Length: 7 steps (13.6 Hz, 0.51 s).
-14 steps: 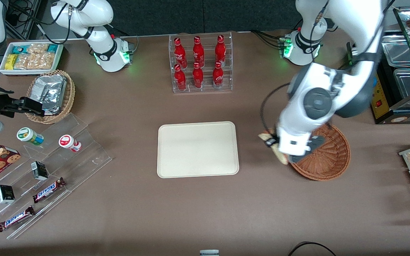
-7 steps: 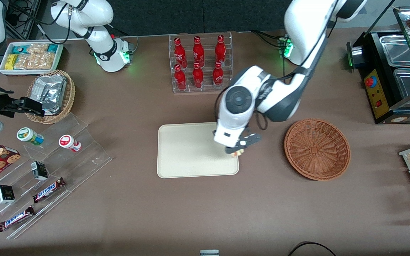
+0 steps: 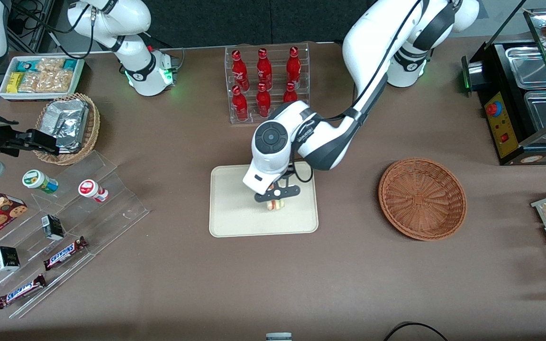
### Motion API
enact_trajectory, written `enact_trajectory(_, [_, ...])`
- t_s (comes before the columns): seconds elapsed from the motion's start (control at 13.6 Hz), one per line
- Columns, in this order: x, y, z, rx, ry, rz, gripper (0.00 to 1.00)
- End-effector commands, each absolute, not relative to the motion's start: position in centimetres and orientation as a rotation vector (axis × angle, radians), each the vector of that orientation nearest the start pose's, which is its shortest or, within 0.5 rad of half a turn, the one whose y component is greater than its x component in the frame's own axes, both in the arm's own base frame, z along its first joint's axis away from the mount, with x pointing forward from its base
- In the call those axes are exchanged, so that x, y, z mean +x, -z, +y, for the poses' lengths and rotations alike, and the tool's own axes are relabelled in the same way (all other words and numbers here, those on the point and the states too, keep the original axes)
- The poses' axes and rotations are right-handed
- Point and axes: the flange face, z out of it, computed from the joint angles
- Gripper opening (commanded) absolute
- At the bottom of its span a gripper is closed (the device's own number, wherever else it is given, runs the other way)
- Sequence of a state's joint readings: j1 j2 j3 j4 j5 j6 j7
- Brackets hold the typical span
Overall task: Place sandwich from basket to tray
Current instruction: 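Lower the sandwich onto the tray center and open the left gripper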
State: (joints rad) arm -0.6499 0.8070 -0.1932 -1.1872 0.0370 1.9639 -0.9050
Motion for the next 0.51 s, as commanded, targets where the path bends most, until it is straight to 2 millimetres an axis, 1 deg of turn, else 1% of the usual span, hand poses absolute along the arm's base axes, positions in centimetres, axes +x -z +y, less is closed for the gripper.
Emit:
enact_trajectory(0.0, [54.0, -29.1, -54.3, -3.216, -0.094, -0.021, 0.01])
enact_trajectory(0.22, [54.1, -25.3, -54.4, -3.208, -0.113, 0.001, 0.02])
enact_trajectory(0.29, [53.8, -24.4, -54.8, -3.217, -0.096, 0.011, 0.02])
enact_trajectory(0.37, [53.7, -23.3, -54.9, -3.211, -0.098, 0.011, 0.02])
enact_trajectory(0.44, [53.6, -22.7, -54.9, -3.207, -0.106, 0.013, 0.02])
